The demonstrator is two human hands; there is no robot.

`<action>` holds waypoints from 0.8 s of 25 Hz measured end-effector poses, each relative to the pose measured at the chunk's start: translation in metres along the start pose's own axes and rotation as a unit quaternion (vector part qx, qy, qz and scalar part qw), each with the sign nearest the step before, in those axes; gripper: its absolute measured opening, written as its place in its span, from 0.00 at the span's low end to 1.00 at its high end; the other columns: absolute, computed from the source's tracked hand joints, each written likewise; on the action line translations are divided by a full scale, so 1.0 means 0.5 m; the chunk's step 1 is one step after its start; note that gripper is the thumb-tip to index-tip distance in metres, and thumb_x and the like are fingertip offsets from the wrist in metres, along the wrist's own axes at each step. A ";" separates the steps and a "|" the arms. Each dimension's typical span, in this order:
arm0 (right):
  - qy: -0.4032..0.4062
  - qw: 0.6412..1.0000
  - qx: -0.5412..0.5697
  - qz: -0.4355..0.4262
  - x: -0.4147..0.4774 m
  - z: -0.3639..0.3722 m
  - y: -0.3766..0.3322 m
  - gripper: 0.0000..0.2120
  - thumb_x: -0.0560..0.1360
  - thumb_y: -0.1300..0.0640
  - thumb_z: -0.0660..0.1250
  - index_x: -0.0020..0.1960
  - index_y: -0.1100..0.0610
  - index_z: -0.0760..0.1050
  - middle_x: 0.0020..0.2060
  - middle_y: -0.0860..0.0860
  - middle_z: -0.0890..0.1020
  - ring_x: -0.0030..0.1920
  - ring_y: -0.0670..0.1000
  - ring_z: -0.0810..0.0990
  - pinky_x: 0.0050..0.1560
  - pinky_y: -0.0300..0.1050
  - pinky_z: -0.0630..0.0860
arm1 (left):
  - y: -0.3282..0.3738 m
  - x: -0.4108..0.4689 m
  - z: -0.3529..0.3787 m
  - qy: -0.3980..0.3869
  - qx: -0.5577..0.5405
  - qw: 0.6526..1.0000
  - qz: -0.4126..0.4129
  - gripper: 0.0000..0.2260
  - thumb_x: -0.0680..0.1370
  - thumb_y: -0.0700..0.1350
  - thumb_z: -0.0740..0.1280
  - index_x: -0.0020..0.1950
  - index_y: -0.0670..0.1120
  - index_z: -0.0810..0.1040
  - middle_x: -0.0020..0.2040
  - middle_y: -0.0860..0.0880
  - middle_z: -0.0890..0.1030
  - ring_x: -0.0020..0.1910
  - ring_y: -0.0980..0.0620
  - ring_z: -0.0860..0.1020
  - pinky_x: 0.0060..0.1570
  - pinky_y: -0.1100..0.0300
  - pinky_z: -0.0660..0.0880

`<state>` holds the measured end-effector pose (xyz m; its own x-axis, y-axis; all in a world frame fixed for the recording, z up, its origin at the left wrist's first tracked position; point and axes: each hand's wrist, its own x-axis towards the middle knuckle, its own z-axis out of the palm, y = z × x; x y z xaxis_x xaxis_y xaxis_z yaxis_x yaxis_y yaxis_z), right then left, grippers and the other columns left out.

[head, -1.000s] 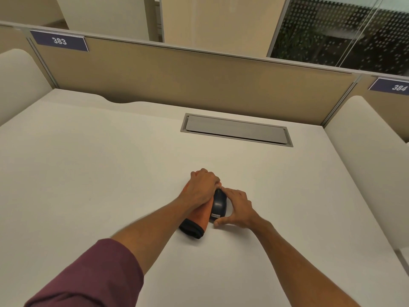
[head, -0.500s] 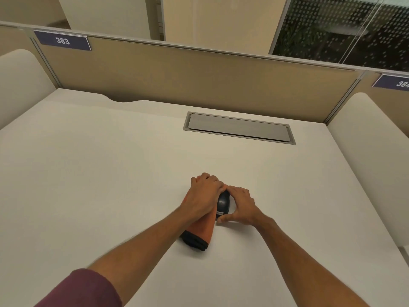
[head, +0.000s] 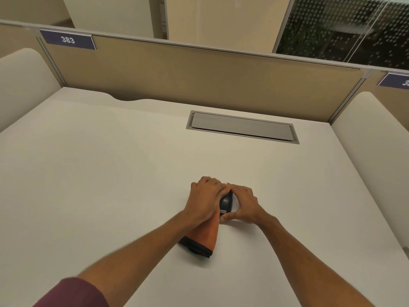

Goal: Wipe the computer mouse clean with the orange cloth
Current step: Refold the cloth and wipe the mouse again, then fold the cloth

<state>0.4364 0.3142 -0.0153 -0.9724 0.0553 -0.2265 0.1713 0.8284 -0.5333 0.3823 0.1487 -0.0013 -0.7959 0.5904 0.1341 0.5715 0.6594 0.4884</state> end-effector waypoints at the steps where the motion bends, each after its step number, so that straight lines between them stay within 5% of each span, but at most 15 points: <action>1: 0.000 1.000 -0.001 -0.004 -0.002 -0.001 -0.001 0.50 0.59 0.37 0.77 0.74 0.49 0.58 0.72 0.46 0.66 0.72 0.53 0.60 0.69 0.51 0.59 | 0.003 -0.023 0.009 0.014 0.009 1.000 0.019 0.16 0.82 0.53 0.54 0.62 0.54 0.78 0.59 0.55 0.79 0.63 0.51 0.71 0.58 0.53 0.66; 10: -0.006 1.000 0.001 0.004 0.002 0.004 0.004 0.52 0.58 0.34 0.76 0.74 0.48 0.58 0.71 0.46 0.67 0.71 0.53 0.61 0.69 0.51 0.60 | -0.004 0.023 0.033 0.016 0.038 0.997 -0.060 0.14 0.83 0.52 0.55 0.62 0.53 0.77 0.61 0.53 0.78 0.64 0.50 0.70 0.60 0.50 0.66; 14: -0.007 1.000 -0.012 0.009 0.002 0.000 0.003 0.52 0.59 0.36 0.76 0.75 0.51 0.56 0.73 0.48 0.64 0.72 0.54 0.59 0.70 0.54 0.59 | -0.028 0.060 0.013 0.024 -0.114 0.985 -0.129 0.12 0.82 0.50 0.60 0.58 0.49 0.82 0.57 0.50 0.82 0.58 0.49 0.77 0.60 0.48 0.72; 20: -0.016 1.000 -0.020 0.009 0.002 0.003 0.003 0.53 0.59 0.33 0.75 0.75 0.50 0.55 0.74 0.48 0.63 0.73 0.53 0.58 0.71 0.53 0.58 | -0.033 0.025 -0.028 0.035 -0.317 0.944 -0.079 0.12 0.81 0.48 0.64 0.64 0.49 0.79 0.61 0.51 0.80 0.60 0.54 0.76 0.63 0.62 0.70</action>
<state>0.4361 0.3148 -0.0178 -0.9637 0.0521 -0.2620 0.1809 0.8488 -0.4969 0.3601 0.1389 0.0046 -0.8848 0.4619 0.0623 0.2277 0.3119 0.9224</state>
